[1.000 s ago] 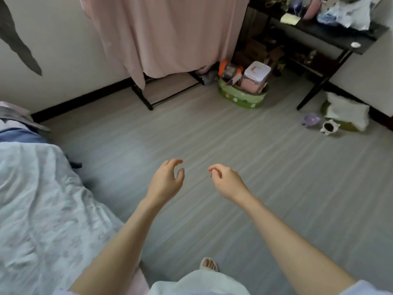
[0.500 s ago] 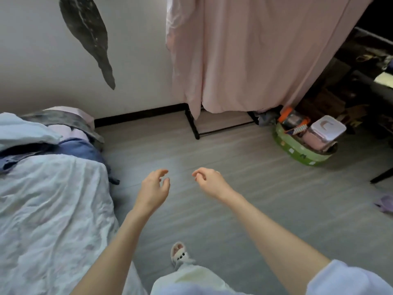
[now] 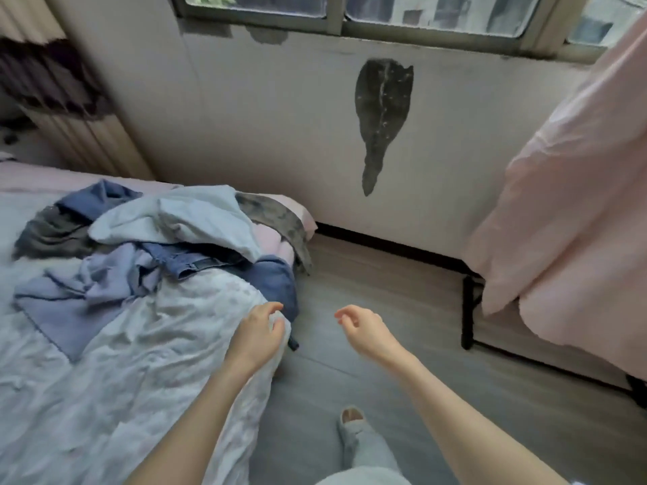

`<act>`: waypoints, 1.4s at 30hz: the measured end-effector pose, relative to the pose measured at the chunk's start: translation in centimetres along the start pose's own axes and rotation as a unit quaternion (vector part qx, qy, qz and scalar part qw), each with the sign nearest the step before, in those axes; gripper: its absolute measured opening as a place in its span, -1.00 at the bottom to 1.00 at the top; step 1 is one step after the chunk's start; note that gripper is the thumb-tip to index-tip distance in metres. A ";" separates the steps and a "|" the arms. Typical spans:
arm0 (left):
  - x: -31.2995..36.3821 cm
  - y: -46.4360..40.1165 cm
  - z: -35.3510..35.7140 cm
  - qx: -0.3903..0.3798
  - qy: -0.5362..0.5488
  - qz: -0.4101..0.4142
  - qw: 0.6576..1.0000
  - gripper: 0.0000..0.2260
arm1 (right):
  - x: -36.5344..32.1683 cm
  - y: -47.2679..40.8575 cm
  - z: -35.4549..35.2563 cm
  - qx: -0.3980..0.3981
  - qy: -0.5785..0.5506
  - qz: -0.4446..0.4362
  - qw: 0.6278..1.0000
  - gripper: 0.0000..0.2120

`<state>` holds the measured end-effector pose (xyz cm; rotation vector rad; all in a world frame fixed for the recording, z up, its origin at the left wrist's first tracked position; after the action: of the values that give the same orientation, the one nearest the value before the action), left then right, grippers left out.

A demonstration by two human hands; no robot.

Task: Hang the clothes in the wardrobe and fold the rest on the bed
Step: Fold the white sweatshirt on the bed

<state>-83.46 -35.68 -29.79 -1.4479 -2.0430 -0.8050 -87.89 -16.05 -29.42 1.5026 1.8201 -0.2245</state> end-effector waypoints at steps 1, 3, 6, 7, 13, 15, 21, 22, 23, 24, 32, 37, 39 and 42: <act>-0.4 -1.4 -0.6 0.019 0.004 -0.022 1.000 -0.72 | -0.5 -2.4 -0.2 -0.014 0.008 -0.013 1.000 -0.70; -1.1 -3.9 -1.7 0.050 0.020 -0.071 0.996 -0.71 | -1.9 -6.9 -0.7 -0.040 0.020 -0.046 0.998 -0.70; -2.2 -6.8 -3.4 0.091 0.054 -0.131 0.986 -0.71 | -4.2 -13.5 -0.6 -0.073 0.045 -0.086 0.993 -0.71; -2.6 -7.3 -3.7 0.101 0.062 -0.144 0.983 -0.71 | -4.9 -15.3 -0.4 -0.080 0.054 -0.092 0.991 -0.73; -7.9 -11.7 -6.3 0.142 0.091 -0.236 0.957 -0.71 | -9.4 -25.9 4.6 -0.158 0.094 -0.136 0.974 -0.66; -9.8 -14.6 -7.7 0.147 0.089 -0.252 0.952 -0.71 | -10.4 -29.1 6.3 -0.175 0.116 -0.150 0.966 -0.60; -17.1 -26.6 -12.1 0.136 0.091 -0.259 0.952 -0.67 | -14.3 -40.3 13.0 -0.166 0.204 -0.127 0.956 -0.45; -18.7 -28.8 -12.7 0.129 0.093 -0.259 0.953 -0.66 | -15.2 -42.3 14.6 -0.165 0.222 -0.118 0.954 -0.42; -19.5 -30.1 -13.1 0.121 0.096 -0.261 0.953 -0.65 | -15.8 -43.5 15.7 -0.169 0.235 -0.105 0.951 -0.38; -20.4 -31.3 -13.6 0.115 0.102 -0.265 0.952 -0.65 | -16.5 -44.5 16.7 -0.177 0.243 -0.094 0.949 -0.34; -27.9 -38.0 -15.7 0.113 0.114 -0.291 0.943 -0.63 | -21.1 -51.6 25.3 -0.197 0.358 -0.117 0.905 0.08; -29.3 -38.0 -15.2 0.097 0.125 -0.317 0.935 -0.58 | -21.7 -53.8 25.5 -0.145 0.362 -0.125 0.912 -0.31; -29.1 -37.9 -15.3 0.098 0.133 -0.312 0.936 -0.56 | -22.5 -54.7 24.2 -0.131 0.301 -0.131 0.935 -0.60; -27.4 -37.8 -15.8 0.096 0.159 -0.286 0.940 -0.46 | -24.0 -55.6 21.2 -0.127 0.211 -0.121 0.962 -0.80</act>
<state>-110.01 -74.56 -44.51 -0.5613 -2.2223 -0.9537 -128.19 -62.90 -46.59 1.2089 2.2717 0.2269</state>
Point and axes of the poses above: each hand's wrist, its own y-axis away from the middle knuckle, its own z-axis out of the palm, x = y × z, the point moved 2 cm from there along -y, towards the middle knuckle, and after that the axes turned 3 degrees about y, right-handed, at the moved point
